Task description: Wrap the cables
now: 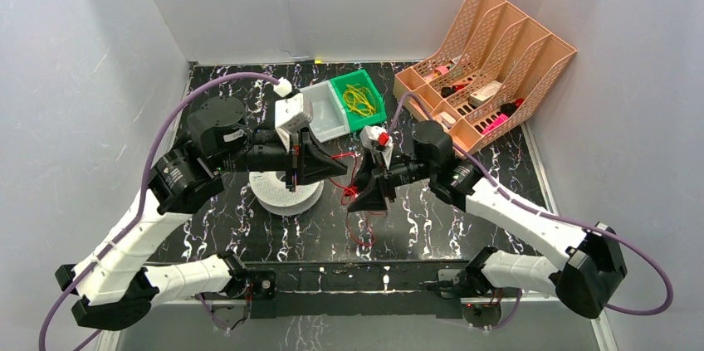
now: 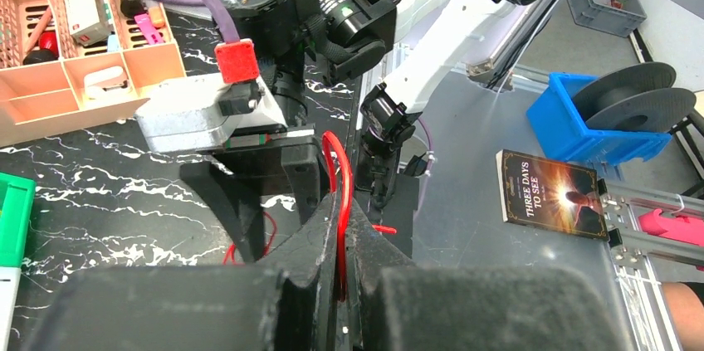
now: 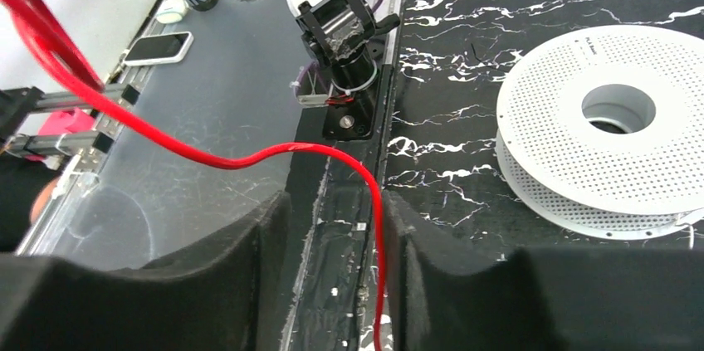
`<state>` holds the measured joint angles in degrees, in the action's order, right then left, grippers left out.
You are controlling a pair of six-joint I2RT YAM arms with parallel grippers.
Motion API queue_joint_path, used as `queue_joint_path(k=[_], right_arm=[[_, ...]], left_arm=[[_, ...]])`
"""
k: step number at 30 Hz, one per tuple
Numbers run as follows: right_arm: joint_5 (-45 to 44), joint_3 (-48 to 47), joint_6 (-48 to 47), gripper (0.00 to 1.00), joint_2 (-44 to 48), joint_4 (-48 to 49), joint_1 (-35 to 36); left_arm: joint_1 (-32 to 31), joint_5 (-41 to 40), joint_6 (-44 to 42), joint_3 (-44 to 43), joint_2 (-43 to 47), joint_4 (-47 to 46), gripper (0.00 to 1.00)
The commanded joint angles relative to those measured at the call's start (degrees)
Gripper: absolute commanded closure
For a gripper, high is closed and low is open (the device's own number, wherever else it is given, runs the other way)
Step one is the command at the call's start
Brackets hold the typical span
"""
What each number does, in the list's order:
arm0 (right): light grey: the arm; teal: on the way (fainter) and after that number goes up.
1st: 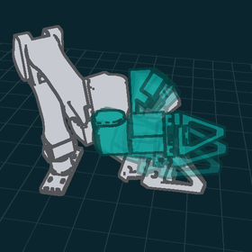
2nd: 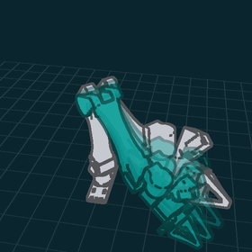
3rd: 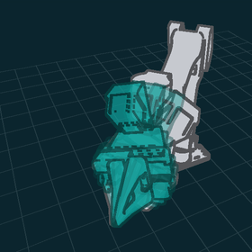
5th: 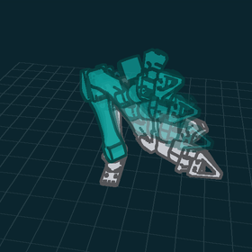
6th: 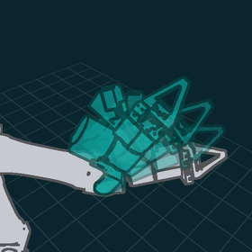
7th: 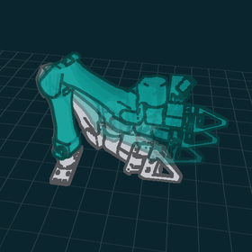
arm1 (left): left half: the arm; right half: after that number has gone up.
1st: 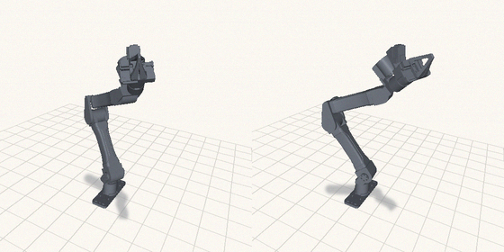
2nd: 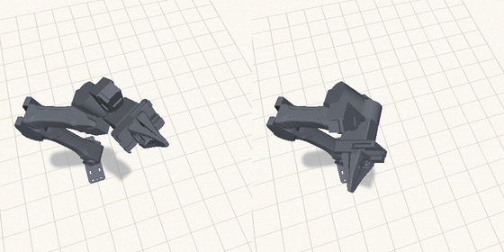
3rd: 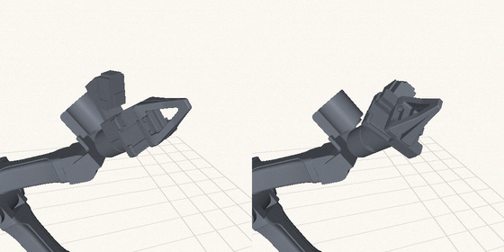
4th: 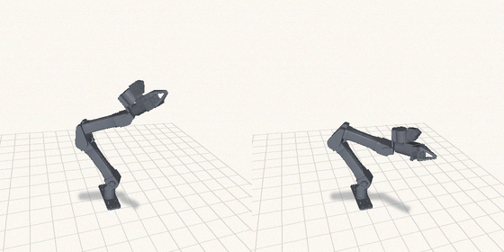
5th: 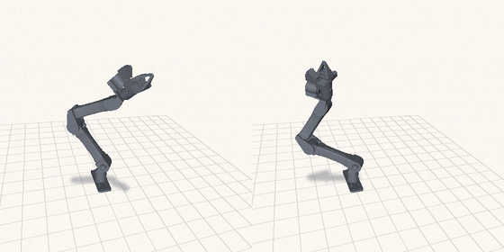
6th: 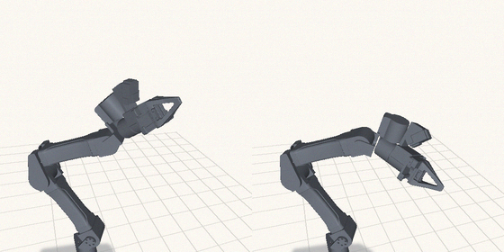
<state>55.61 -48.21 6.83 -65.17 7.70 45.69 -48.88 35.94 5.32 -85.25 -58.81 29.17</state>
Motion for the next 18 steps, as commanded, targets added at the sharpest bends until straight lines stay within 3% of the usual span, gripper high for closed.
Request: queue_joint_path(k=[1,3,9,18], right_arm=[[-2.7,0.4,-0.7,0.65,5.4,1.2,0.4],[-6.4,1.6,-0.6,0.99,8.4,-0.6,0.4],[-17.8,5.2,-0.4,1.0,19.2,-7.4,0.4],[-47.8,8.5,0.8,1.0,29.6,-15.9,0.4]], left_arm=[[-0.2,-1.2,0.5,-1.8,1.9,-0.3,1.0],[-0.2,-2.7,0.1,-2.1,2.3,0.3,1.0],[-0.2,-7.6,-0.8,-2.6,3.8,1.2,1.0],[-0.2,-15.0,-0.1,-3.3,5.6,1.5,1.0]])
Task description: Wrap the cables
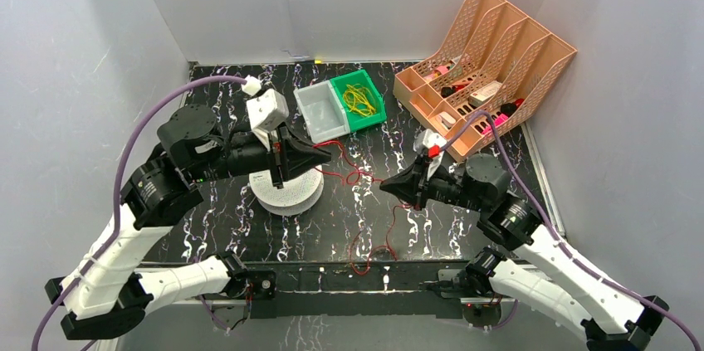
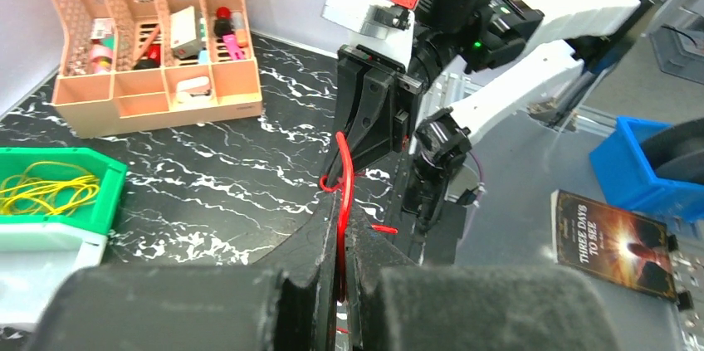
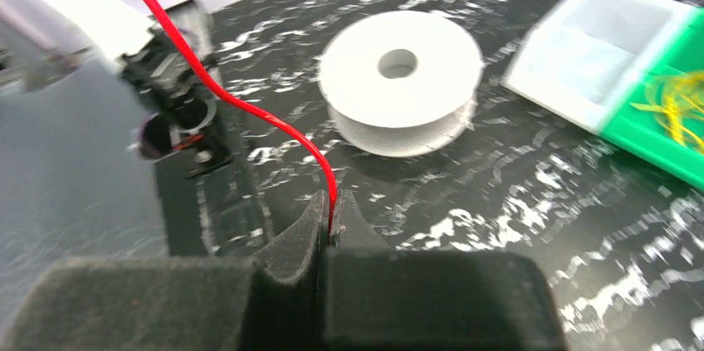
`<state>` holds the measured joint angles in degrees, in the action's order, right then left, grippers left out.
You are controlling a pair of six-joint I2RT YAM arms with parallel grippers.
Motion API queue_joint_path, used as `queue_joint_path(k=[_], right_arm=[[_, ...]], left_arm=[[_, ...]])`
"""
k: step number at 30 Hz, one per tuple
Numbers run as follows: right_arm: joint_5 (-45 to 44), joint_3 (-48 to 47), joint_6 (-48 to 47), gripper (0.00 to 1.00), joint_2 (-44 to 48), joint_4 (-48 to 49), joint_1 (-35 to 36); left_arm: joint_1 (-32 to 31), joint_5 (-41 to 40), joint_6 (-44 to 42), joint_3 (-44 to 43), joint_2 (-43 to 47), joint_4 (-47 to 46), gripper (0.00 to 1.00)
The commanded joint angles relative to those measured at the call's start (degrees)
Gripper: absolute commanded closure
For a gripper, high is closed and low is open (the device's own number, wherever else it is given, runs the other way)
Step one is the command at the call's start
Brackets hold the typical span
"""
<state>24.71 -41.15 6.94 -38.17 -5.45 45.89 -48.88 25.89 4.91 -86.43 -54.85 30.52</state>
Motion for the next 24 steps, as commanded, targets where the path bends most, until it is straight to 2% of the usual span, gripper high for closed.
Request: queue_joint_path(k=[1,7,12,17,24], right_arm=[[-20.0,1.9,1.1,1.0,3.5,-2.7,0.1],[-33.6,3.3,4.1,1.0,7.5,-1.7,0.2],[-45.2,2.4,6.8,1.0,7.8,-3.0,0.2],[-57.2,1.6,10.1,1.0,7.3,-3.6,0.2],[-72.4,-1.7,13.4,1.0,5.5,-6.3,0.2]], left_arm=[[-0.2,-6.5,0.4,-2.2,1.9,0.2,1.0],[-0.2,-21.0,1.9,-3.0,2.4,2.6,1.0],[-0.2,-25.2,3.0,-3.1,3.7,3.9,1.0],[-0.2,-23.1,3.6,-2.9,4.6,5.3,1.0],[-0.2,-10.0,4.7,-0.9,3.9,5.5,1.0]])
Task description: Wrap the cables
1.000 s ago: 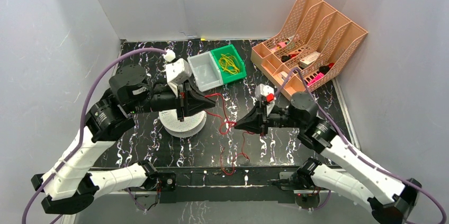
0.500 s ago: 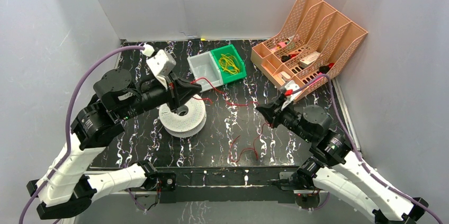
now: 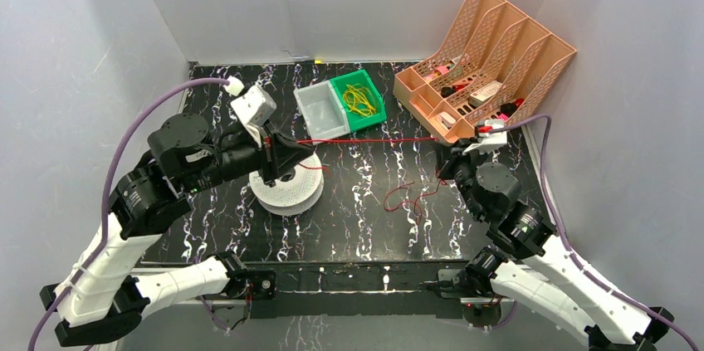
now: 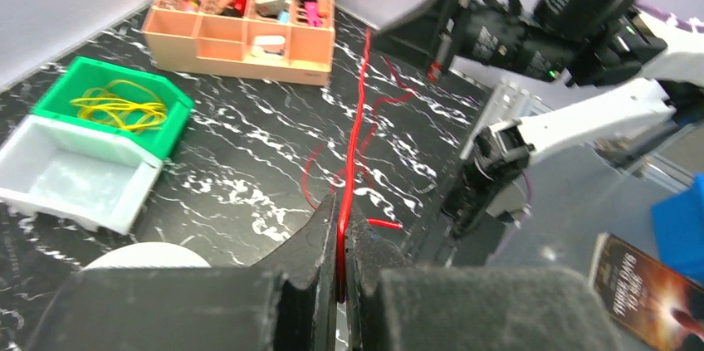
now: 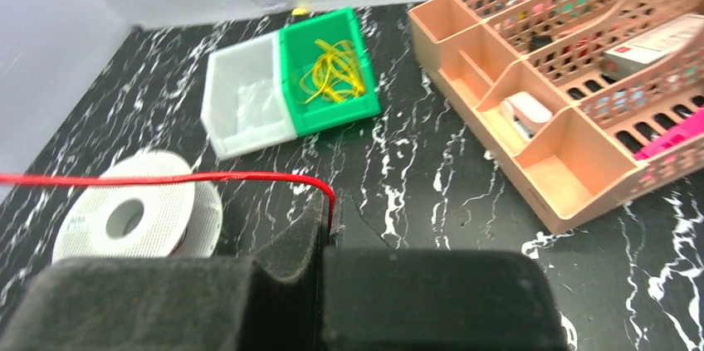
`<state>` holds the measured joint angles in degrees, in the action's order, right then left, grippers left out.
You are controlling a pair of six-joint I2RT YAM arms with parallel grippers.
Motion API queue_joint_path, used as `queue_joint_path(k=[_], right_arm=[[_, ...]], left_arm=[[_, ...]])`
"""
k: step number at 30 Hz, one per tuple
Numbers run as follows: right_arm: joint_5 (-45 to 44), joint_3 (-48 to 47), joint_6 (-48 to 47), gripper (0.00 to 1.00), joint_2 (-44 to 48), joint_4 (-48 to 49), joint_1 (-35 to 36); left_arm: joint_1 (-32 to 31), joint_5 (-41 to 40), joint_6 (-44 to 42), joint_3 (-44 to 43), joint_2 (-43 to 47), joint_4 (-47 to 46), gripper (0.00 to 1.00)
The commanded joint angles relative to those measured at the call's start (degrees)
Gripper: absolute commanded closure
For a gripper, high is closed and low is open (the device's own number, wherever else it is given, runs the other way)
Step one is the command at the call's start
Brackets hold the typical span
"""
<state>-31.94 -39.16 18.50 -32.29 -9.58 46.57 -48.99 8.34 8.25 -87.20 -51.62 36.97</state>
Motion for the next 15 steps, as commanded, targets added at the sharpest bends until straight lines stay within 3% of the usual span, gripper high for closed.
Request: queue_joint_path(k=[1,6,11,15], right_arm=[[-18.0,-4.5,1.4,1.0,-0.3,-2.1,-0.5],[-28.7,-10.1,-6.2,1.0,-0.3,2.9,-0.5],[-29.8,-17.0,-17.7,1.0,-1.0,11.4,-0.5],[-29.4,-22.2,-18.0,1.0,-2.3,7.6,-0.5]], left_arm=[[-0.1,8.7,1.6,0.1,0.3,-0.8,1.0],[-0.1,12.3,2.5,1.5,0.7,-0.5,1.0],[-0.1,16.9,3.1,3.6,1.3,-1.3,1.0],[-0.1,19.4,2.6,5.7,1.8,-2.1,1.0]])
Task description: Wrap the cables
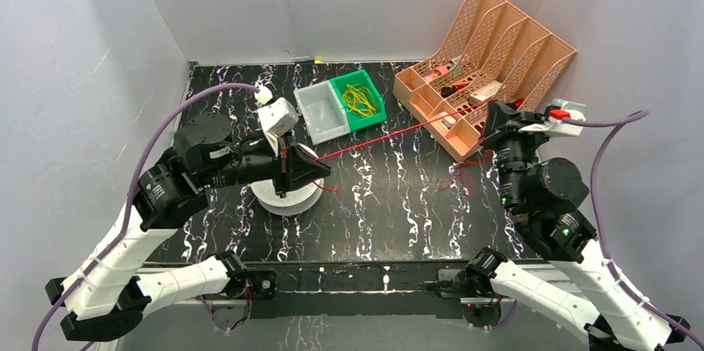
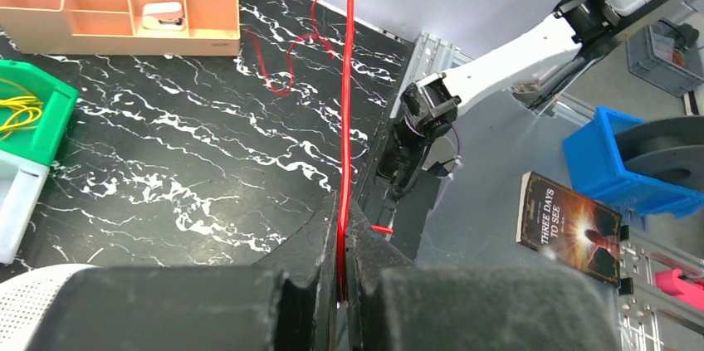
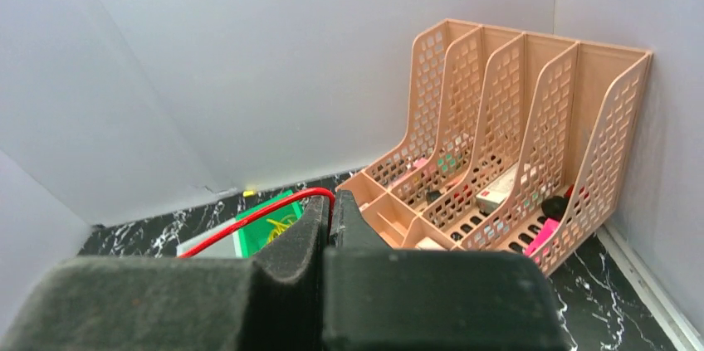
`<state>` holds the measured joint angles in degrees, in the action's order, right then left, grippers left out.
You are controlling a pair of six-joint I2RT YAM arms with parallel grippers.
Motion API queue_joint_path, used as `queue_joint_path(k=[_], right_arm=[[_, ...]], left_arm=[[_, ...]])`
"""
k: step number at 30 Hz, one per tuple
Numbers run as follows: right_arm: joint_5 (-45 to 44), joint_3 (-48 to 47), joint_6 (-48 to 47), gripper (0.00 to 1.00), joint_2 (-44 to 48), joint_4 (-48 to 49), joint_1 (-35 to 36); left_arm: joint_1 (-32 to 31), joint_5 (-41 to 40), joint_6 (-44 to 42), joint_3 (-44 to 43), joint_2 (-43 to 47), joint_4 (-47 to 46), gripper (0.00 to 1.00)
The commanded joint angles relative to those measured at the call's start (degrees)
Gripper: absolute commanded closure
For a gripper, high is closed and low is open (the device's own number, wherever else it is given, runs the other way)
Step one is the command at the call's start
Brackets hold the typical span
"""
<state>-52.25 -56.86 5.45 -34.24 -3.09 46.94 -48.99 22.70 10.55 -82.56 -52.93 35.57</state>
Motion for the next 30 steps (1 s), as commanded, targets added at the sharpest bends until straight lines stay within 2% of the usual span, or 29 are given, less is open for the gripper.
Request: queue_joint_path(k=[1,4,5,8,13,15,17,18,25,30], right_arm=[[-9.1,-4.5,-2.8,1.0,-0.3,-1.5,-0.9],[-8.8,-1.2,7.2,0.98,1.0,-10.6,-0.9],[-8.5,0.9,10.6,0.9,1.6,-13.3,-0.9],[-6.2,7.3,20.3,0.83,3.9,-19.5,-0.9],[3.7,15.3,29.5,0.51,6.5,-25.6,-0.9],[10.8,17.4,28.5,0.35,7.3,-24.7,-0.9],[15.6,18.1,27.6,0.23,7.6,-24.0,-0.9],[18.9,18.3,26.5,0.21,7.7,-23.0,-0.9],[38.3,14.3,16.6,0.12,6.1,-17.2,-0.9],[52.5,5.6,7.6,0.07,1.0,-18.1,-0.9]], left_arm=[[-0.1,4.9,0.2,1.6,3.1,-0.9,1.0],[-0.1,5.2,0.0,2.3,2.5,-1.3,1.0],[-0.1,5.3,-0.1,2.6,2.3,-1.3,1.0],[-0.1,5.7,0.2,3.5,1.7,-2.2,1.0],[-0.1,6.6,0.6,5.0,-0.1,-2.5,1.0],[-0.1,6.7,0.6,5.6,-0.9,-2.5,1.0],[-0.1,6.7,0.5,6.0,-1.6,-2.5,1.0],[-0.1,6.8,0.4,6.2,-1.9,-2.4,1.0],[-0.1,8.0,-1.0,7.4,-3.6,-0.4,1.0],[-0.1,8.1,-2.0,7.5,-4.7,1.6,1.0]])
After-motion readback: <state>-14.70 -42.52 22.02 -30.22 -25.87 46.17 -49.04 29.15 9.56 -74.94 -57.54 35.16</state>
